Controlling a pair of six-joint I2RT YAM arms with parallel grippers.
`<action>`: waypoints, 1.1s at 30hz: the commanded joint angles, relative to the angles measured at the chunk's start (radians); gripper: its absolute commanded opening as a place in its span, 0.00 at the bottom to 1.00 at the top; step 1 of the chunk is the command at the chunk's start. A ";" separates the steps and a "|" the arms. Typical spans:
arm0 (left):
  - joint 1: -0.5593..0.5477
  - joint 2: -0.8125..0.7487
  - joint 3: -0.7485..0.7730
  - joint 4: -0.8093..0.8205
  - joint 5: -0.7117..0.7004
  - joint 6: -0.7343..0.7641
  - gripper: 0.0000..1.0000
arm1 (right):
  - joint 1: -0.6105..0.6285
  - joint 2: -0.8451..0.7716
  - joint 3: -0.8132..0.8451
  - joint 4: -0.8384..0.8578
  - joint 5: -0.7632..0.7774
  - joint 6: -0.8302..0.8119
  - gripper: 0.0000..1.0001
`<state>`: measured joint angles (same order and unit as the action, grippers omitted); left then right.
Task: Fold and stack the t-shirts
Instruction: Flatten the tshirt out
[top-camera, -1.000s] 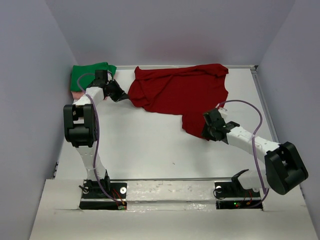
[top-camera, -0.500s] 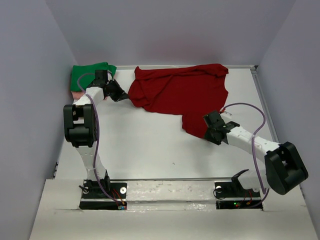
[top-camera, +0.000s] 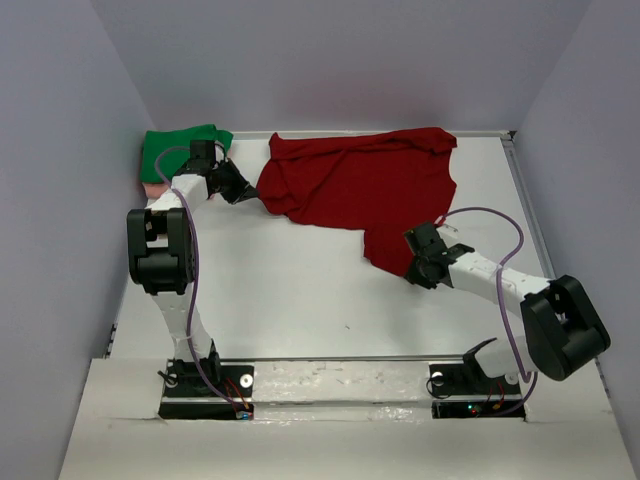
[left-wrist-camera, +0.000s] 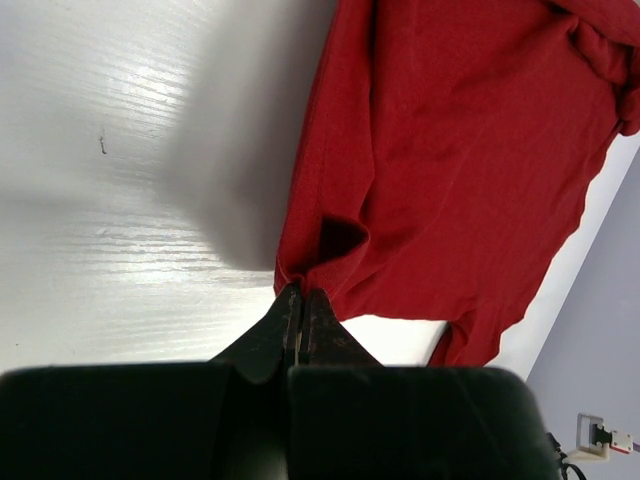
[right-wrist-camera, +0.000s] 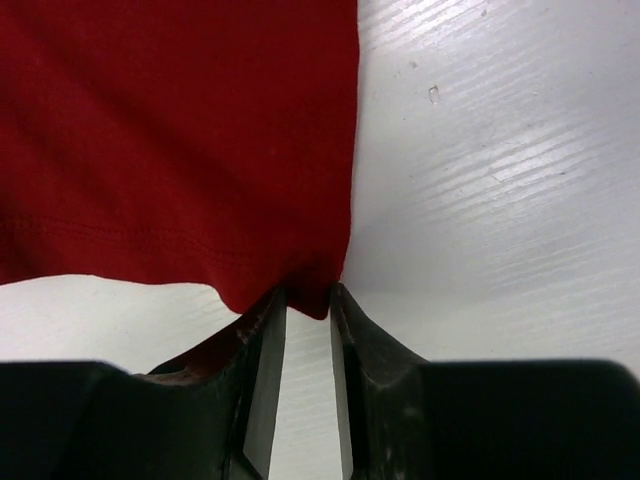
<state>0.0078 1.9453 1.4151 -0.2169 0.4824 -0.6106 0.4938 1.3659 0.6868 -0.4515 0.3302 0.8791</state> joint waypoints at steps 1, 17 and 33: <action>-0.002 -0.048 -0.011 0.010 0.044 0.006 0.00 | -0.003 0.019 0.005 0.076 -0.006 0.000 0.28; -0.002 -0.039 -0.010 0.010 0.050 0.008 0.00 | -0.003 0.010 -0.030 0.083 -0.043 0.052 0.39; -0.002 -0.054 -0.013 0.005 0.044 0.012 0.00 | 0.015 -0.013 -0.017 0.054 0.012 0.067 0.00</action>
<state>0.0078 1.9453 1.4151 -0.2134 0.4961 -0.6102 0.4999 1.3849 0.6704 -0.3885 0.2932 0.9470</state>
